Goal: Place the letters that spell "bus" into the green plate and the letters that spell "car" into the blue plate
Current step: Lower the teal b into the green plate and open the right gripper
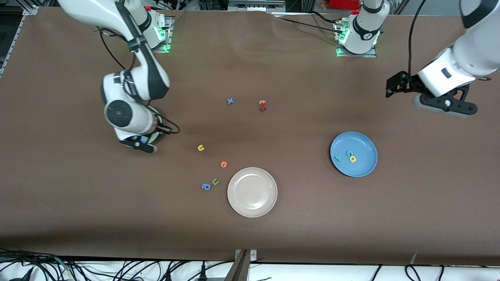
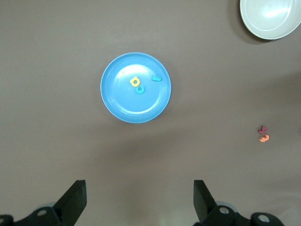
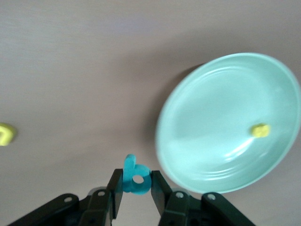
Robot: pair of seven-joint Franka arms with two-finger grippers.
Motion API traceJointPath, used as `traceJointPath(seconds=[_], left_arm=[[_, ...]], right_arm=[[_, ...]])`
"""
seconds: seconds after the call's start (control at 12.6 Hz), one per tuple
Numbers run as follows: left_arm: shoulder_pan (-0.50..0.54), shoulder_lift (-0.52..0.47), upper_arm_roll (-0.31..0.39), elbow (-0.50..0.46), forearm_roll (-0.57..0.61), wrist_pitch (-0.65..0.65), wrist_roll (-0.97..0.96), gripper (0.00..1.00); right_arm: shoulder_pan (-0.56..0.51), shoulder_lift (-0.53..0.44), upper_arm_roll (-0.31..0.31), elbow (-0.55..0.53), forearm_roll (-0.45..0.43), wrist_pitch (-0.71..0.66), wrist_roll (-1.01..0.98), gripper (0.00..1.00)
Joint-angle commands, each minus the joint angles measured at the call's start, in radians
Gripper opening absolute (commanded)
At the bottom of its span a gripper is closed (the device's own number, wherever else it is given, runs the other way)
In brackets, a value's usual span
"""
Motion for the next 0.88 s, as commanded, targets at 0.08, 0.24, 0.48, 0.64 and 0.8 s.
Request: traceJointPath(seconds=[0.08, 0.24, 0.48, 0.64, 0.8], left_arm=[[-0.012, -0.077, -0.006, -0.045, 0.089, 0.036, 0.021, 1.00], [-0.009, -0.065, -0.016, 0.004, 0.090, 0.007, 0.017, 1.00], [-0.001, -0.025, -0.038, 0.073, 0.077, -0.063, 0.011, 1.00], [-0.001, -0.015, -0.036, 0.084, 0.073, -0.066, -0.026, 1.00], [-0.004, -0.015, -0.038, 0.087, 0.073, -0.066, -0.045, 1.00]], right_arm=[[0.005, -0.089, -0.081, -0.274, -0.005, 0.224, -0.181, 0.00], [0.004, -0.080, -0.115, -0.346, -0.004, 0.331, -0.262, 0.00], [0.002, -0.077, -0.148, -0.356, -0.004, 0.328, -0.335, 0.23], [0.004, -0.082, -0.150, -0.355, 0.001, 0.323, -0.332, 0.93], [0.004, -0.106, -0.149, -0.346, 0.004, 0.301, -0.320, 0.98]])
